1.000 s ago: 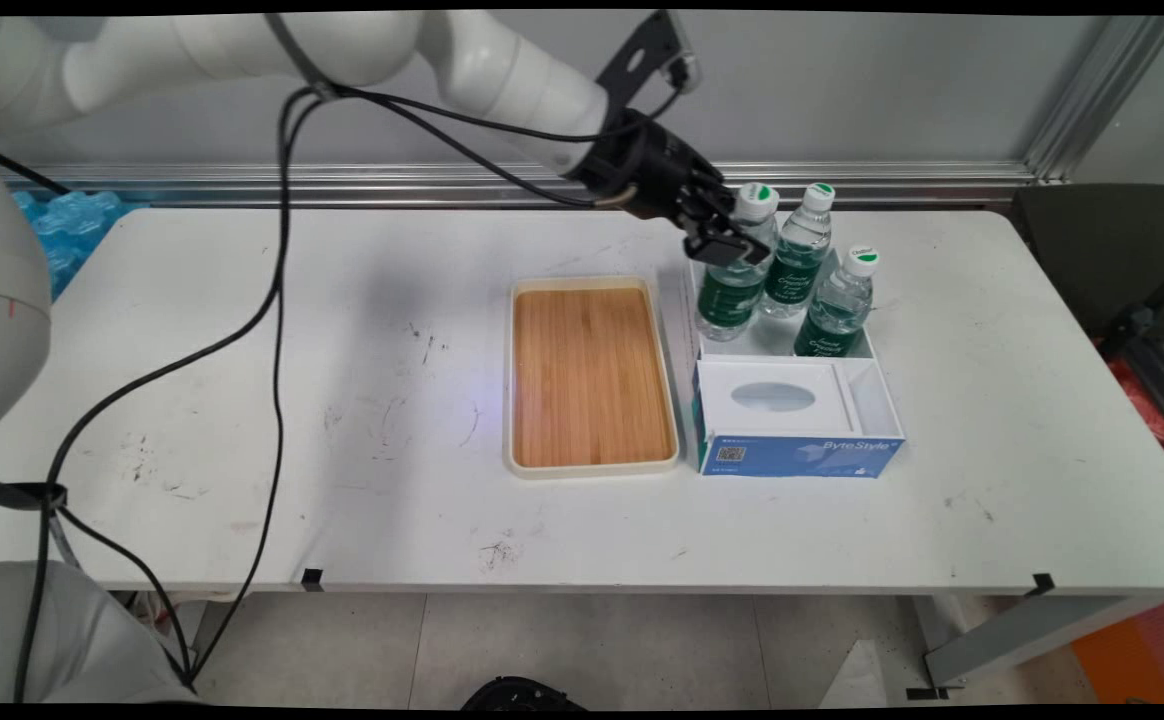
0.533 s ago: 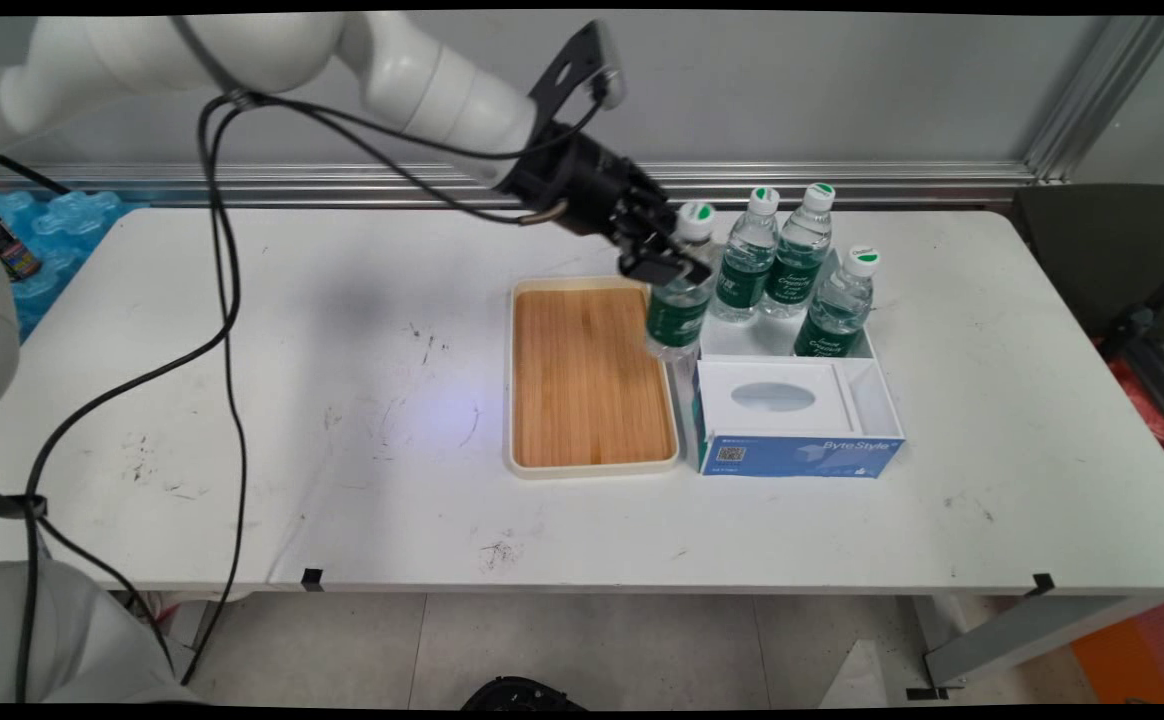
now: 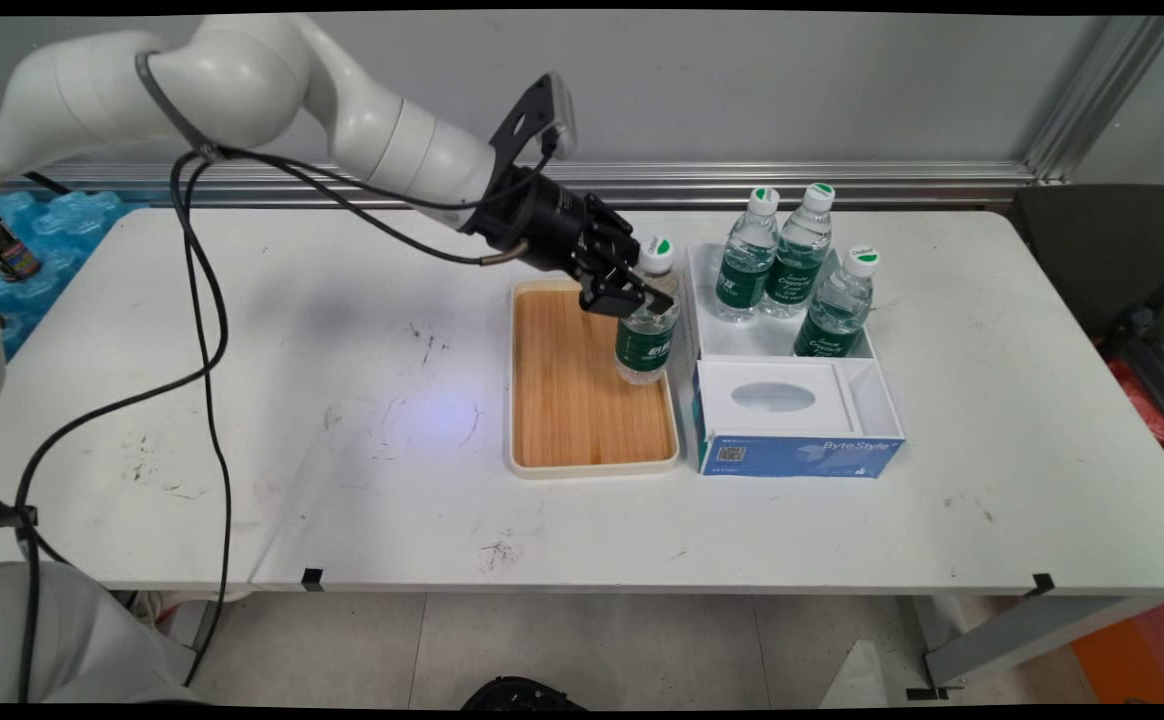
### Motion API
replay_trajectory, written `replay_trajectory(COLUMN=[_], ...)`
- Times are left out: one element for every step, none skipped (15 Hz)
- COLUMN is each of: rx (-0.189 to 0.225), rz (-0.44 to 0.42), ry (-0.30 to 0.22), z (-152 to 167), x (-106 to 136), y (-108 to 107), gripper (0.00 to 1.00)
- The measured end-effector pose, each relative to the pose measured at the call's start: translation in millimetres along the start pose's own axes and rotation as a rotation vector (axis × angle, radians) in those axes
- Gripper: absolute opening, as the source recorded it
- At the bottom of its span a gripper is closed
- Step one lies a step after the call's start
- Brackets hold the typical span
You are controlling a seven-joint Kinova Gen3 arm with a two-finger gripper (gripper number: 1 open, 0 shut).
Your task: Place the picked object on the tray
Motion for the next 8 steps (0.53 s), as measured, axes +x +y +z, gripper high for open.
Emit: replay_trajectory(rx=[0.0,0.0,-0.002,-0.004,-0.007,-0.01,-0.013,-0.017], rz=[0.0,-0.001,-0.001,0.0,0.002,0.004,0.007,0.01], ry=[0.002,0.005,0.007,0.008,0.008,0.007,0.007,0.006], z=[2,4,6,7,9,9,10,10], x=[-3,-6,-10,-13,-16,-19,-22,-24], y=[0,-1,-1,-1,-1,-1,-1,-1], gripper=[0.0,0.0,0.0,0.0,0.0,0.0,0.0,0.0])
